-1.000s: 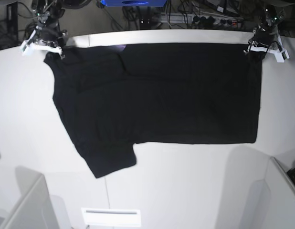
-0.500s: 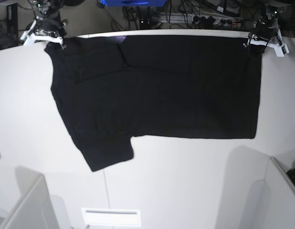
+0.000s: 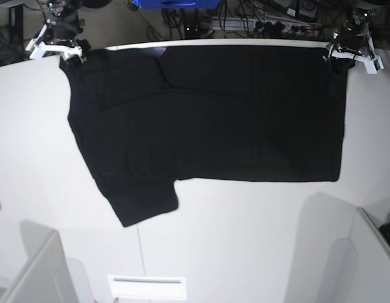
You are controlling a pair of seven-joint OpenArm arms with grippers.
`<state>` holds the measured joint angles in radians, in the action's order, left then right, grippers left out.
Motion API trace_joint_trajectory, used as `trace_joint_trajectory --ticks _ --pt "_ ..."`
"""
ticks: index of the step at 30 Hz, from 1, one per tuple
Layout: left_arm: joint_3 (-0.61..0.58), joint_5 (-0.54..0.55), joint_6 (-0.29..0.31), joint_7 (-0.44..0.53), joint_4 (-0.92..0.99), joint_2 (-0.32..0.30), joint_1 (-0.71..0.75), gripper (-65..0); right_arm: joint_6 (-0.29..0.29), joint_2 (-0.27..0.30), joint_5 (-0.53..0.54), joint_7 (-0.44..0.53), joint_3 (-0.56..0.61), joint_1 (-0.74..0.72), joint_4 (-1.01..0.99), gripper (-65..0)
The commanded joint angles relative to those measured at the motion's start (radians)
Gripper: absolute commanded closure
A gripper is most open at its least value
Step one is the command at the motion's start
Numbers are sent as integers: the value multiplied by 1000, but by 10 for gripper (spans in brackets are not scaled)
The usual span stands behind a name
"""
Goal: Fold the T-shirt properly
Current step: 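Move the right gripper to the hem corner, then the left gripper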
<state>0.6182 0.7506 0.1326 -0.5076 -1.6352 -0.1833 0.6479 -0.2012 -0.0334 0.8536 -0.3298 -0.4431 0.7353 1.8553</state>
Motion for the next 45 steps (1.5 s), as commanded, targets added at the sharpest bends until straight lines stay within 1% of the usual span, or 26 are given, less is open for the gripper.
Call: trace_joint_trajectory --ticks 1,2,4,6,9,13,14,19,21,24,29,31,33,36,39,41,42,43,45 --pt "6 -6 -8 -16 -9 -8 11 -387 4 0 -1 24 -27 11 20 -297" --pt "6 -6 -8 -16 -9 -8 11 -433 4 -1 -1 24 -43 11 20 -297" --pt "6 -6 -8 -16 -9 -8 11 -492 4 -1 -1 24 -73 11 20 -297" --pt "15 -6 -8 -16 -30 -9 11 -523 4 0 -1 24 -96 13 20 -297" --pt "79 -7 -8 -16 -84 -8 10 -527 7 3 -6 24 -122 7 22 -299" --pt "141 -9 -8 -16 -153 -11 -7 -527 13 59 -6 24 -125 -41 34 -306" --pt "144 -12 -8 -16 -165 -18 -26 -527 13 76 -7 24 -125 -62 34 -306" --pt "141 -13 -8 -16 -170 -97 -92 -525 13 143 -9 21 -124 -158 34 -306" --pt "144 -13 -8 -15 -172 -120 -121 -523 13 168 -9 -18 -124 -204 33 -306" --pt "148 -13 -8 -12 -150 -149 -182 -523 13 195 -9 -119 -125 -290 16 -306" --pt "144 -13 -8 -15 -96 -187 -296 -523 15 198 -10 -253 -124 -480 -101 -308" --pt "142 -13 -8 -15 -76 -203 -328 -523 21 200 -10 -288 -124 -555 -148 -308" --pt "139 -13 -8 -15 -56 -224 -357 -523 52 200 -10 -311 -124 -624 -196 -308" --pt "139 -13 -8 -15 -27 -246 -392 -523 113 200 -12 -343 -124 -730 -291 -308" --pt "139 -13 -8 -15 -18 -264 -406 -523 150 211 -12 -363 -122 -814 -386 -308" --pt "139 -15 -8 -15 -18 -275 -412 -523 170 240 -12 -375 -84 -868 -452 -308" --pt "139 -15 -8 -15 -12 -281 -412 -523 174 255 -12 -374 -36 -893 -487 -309" --pt "137 -15 -8 -15 -4 -292 -414 -523 177 283 -12 -361 17 -919 -524 -309" --pt "108 -15 -8 -15 20 -307 -425 -523 182 326 -10 -326 131 -974 -598 -312"
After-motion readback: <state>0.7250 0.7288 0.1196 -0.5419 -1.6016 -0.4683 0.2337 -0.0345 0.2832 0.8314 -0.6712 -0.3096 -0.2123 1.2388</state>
